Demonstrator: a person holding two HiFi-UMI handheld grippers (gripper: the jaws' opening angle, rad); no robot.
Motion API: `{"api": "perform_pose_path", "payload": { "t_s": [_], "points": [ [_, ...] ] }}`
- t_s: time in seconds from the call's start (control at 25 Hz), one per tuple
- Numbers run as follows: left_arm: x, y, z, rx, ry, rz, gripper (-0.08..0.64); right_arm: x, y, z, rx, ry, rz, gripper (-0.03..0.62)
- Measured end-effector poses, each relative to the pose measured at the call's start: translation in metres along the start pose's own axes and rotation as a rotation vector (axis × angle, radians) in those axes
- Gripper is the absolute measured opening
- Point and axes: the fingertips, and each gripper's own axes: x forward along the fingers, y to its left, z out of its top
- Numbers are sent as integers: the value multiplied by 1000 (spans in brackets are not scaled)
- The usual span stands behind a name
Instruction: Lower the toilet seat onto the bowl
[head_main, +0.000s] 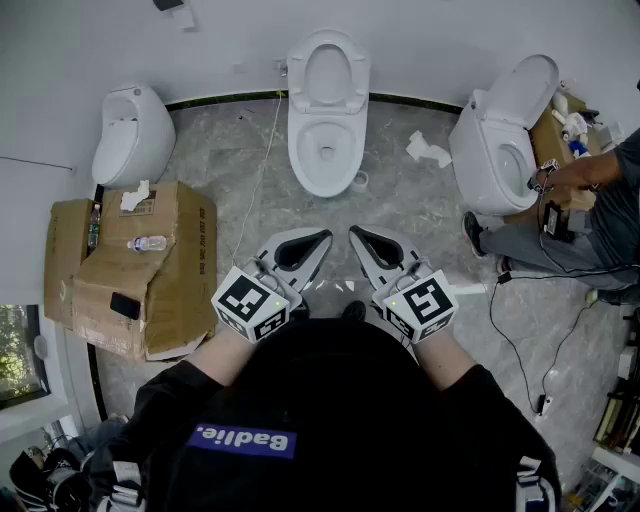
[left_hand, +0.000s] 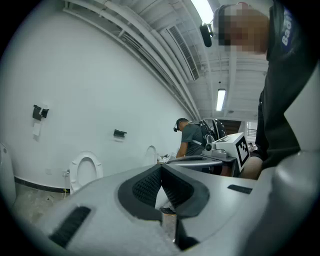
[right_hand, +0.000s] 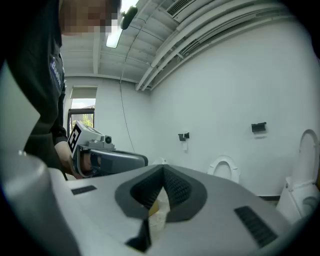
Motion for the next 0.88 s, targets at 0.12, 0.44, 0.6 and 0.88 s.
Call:
{"api": "perform_pose_path", "payload": {
  "t_s": [0.12,0.44,0.6,0.88],
  "points": [
    [-2,-2,0,0,1,0,17,-1,1,-1,1,1,-2,26],
    [2,-5,-1,2,2,2,17,-4,-1,-1,2,0,4,26],
    [2,-6,-2,3,3,7,17,-5,-1,-2,-1,1,9,26],
    [3,-8,0,10,3,22,17,-7,-1,1,-9,-18,21,26]
  ]
}}
